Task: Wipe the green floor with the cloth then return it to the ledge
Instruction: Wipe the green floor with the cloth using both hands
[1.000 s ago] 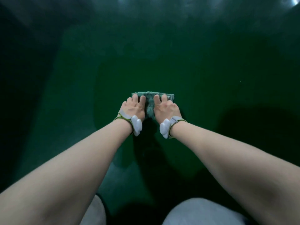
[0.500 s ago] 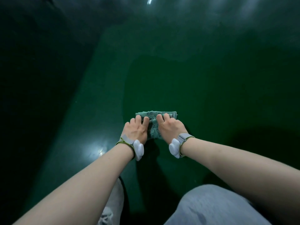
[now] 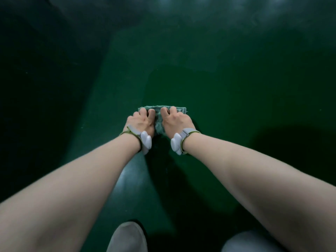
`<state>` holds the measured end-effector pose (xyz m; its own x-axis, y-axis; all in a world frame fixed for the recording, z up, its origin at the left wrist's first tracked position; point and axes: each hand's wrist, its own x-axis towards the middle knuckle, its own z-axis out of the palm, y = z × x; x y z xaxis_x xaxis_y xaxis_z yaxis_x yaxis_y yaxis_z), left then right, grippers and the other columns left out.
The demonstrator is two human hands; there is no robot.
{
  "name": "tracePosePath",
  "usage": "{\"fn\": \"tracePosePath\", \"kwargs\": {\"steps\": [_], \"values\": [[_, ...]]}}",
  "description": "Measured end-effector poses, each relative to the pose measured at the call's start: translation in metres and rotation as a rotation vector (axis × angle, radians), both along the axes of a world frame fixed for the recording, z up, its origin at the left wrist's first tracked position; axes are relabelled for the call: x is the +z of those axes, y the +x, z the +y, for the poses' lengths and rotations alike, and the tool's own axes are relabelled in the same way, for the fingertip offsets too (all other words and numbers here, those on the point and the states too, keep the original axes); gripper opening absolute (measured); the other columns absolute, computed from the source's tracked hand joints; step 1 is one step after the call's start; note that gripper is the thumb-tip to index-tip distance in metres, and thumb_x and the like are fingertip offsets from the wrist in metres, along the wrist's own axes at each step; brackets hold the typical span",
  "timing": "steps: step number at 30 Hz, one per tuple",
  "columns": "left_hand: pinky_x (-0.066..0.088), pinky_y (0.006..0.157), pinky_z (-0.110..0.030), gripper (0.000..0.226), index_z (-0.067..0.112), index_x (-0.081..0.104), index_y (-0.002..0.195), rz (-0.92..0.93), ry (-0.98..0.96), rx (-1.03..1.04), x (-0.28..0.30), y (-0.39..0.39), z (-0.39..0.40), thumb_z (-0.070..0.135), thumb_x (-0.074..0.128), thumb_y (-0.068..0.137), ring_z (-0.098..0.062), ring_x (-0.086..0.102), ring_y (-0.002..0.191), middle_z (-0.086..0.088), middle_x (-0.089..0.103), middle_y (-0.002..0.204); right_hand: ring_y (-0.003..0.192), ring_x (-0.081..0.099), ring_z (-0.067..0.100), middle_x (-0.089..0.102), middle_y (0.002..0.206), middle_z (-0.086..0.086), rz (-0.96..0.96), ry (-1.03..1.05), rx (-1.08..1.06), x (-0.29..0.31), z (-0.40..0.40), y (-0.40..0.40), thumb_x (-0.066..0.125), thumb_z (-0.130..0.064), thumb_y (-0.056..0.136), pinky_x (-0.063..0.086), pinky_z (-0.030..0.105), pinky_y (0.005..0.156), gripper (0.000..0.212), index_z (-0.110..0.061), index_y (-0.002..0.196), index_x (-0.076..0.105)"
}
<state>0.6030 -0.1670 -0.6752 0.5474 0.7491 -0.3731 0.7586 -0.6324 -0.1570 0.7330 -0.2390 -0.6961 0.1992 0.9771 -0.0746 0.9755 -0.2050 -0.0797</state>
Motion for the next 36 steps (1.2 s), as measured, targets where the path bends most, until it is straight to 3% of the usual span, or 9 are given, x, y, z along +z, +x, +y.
{"fn": "tracePosePath", "kwargs": {"steps": [4, 8, 11, 17, 24, 27, 29, 31, 36], "values": [[0.045, 0.073, -0.040, 0.101, 0.014, 0.026, 0.133, 0.157, -0.117, -0.119, 0.032, 0.022, 0.050, 0.024, 0.087, 0.053, -0.038, 0.056, 0.114, -0.015, 0.041, 0.126, 0.083, 0.065, 0.033, 0.052, 0.107, 0.011, 0.065, 0.014, -0.058, 0.001, 0.044, 0.014, 0.044, -0.028, 0.098, 0.034, 0.038, 0.055, 0.027, -0.015, 0.121, 0.038], [0.046, 0.077, -0.044, 0.117, 0.008, 0.016, 0.148, 0.221, -0.101, -0.159, 0.042, 0.043, 0.101, 0.020, 0.087, 0.055, -0.042, 0.051, 0.121, -0.021, 0.036, 0.136, 0.085, 0.065, 0.034, 0.051, 0.110, 0.012, 0.081, 0.022, -0.137, 0.000, 0.097, 0.027, 0.040, -0.024, 0.099, 0.033, 0.039, 0.055, 0.026, -0.016, 0.124, 0.037], [0.043, 0.074, -0.045, 0.117, 0.007, 0.015, 0.151, 0.184, -0.085, -0.136, 0.039, 0.052, 0.134, 0.019, 0.085, 0.058, -0.043, 0.050, 0.124, -0.022, 0.035, 0.138, 0.088, 0.064, 0.036, 0.050, 0.111, 0.014, 0.091, 0.024, -0.166, 0.001, 0.137, 0.035, 0.037, -0.021, 0.100, 0.035, 0.041, 0.058, 0.026, -0.015, 0.126, 0.037], [0.036, 0.061, -0.041, 0.104, 0.013, 0.024, 0.139, 0.117, -0.073, -0.073, 0.032, 0.061, 0.167, 0.019, 0.083, 0.054, -0.042, 0.053, 0.117, -0.019, 0.037, 0.131, 0.092, 0.061, 0.037, 0.047, 0.114, 0.015, 0.105, -0.021, -0.199, 0.007, 0.180, 0.045, 0.036, -0.017, 0.099, 0.038, 0.042, 0.063, 0.027, -0.015, 0.126, 0.036], [0.040, 0.068, -0.040, 0.106, 0.011, 0.023, 0.143, 0.187, -0.089, -0.009, 0.036, 0.046, 0.135, 0.023, 0.082, 0.056, -0.039, 0.056, 0.117, -0.020, 0.039, 0.134, 0.099, 0.061, 0.039, 0.048, 0.121, 0.016, 0.132, -0.119, -0.094, 0.020, 0.156, 0.034, 0.043, -0.016, 0.096, 0.038, 0.043, 0.064, 0.034, -0.016, 0.129, 0.036], [0.046, 0.081, -0.043, 0.118, 0.012, 0.020, 0.149, 0.170, -0.108, -0.009, 0.035, 0.013, 0.101, 0.022, 0.089, 0.053, -0.040, 0.054, 0.123, -0.018, 0.039, 0.139, 0.100, 0.062, 0.041, 0.050, 0.121, 0.016, 0.162, -0.104, -0.026, 0.020, 0.116, 0.011, 0.041, -0.022, 0.100, 0.039, 0.042, 0.065, 0.033, -0.016, 0.132, 0.037], [0.047, 0.089, -0.044, 0.108, 0.013, 0.022, 0.148, 0.141, -0.093, 0.006, 0.031, -0.010, 0.073, 0.027, 0.087, 0.064, -0.039, 0.053, 0.123, -0.017, 0.039, 0.140, 0.098, 0.064, 0.041, 0.051, 0.120, 0.015, 0.168, -0.080, 0.015, 0.020, 0.081, -0.008, 0.039, -0.022, 0.100, 0.039, 0.042, 0.065, 0.030, -0.015, 0.130, 0.039], [0.047, 0.090, -0.044, 0.083, 0.014, 0.026, 0.143, 0.082, -0.080, 0.022, 0.028, -0.035, 0.039, 0.030, 0.077, 0.080, -0.039, 0.055, 0.119, -0.016, 0.041, 0.137, 0.094, 0.065, 0.041, 0.052, 0.116, 0.015, 0.171, -0.055, 0.061, 0.022, 0.043, -0.028, 0.040, -0.020, 0.100, 0.038, 0.042, 0.063, 0.028, -0.014, 0.127, 0.040], [0.043, 0.074, -0.043, 0.043, 0.015, 0.032, 0.124, -0.032, -0.085, 0.038, 0.014, -0.090, -0.052, 0.020, 0.056, 0.089, -0.038, 0.058, 0.102, -0.013, 0.044, 0.120, 0.086, 0.065, 0.039, 0.050, 0.109, 0.014, 0.185, -0.096, 0.178, 0.020, -0.044, -0.064, 0.043, -0.013, 0.096, 0.037, 0.041, 0.057, 0.028, -0.012, 0.124, 0.038]]}}
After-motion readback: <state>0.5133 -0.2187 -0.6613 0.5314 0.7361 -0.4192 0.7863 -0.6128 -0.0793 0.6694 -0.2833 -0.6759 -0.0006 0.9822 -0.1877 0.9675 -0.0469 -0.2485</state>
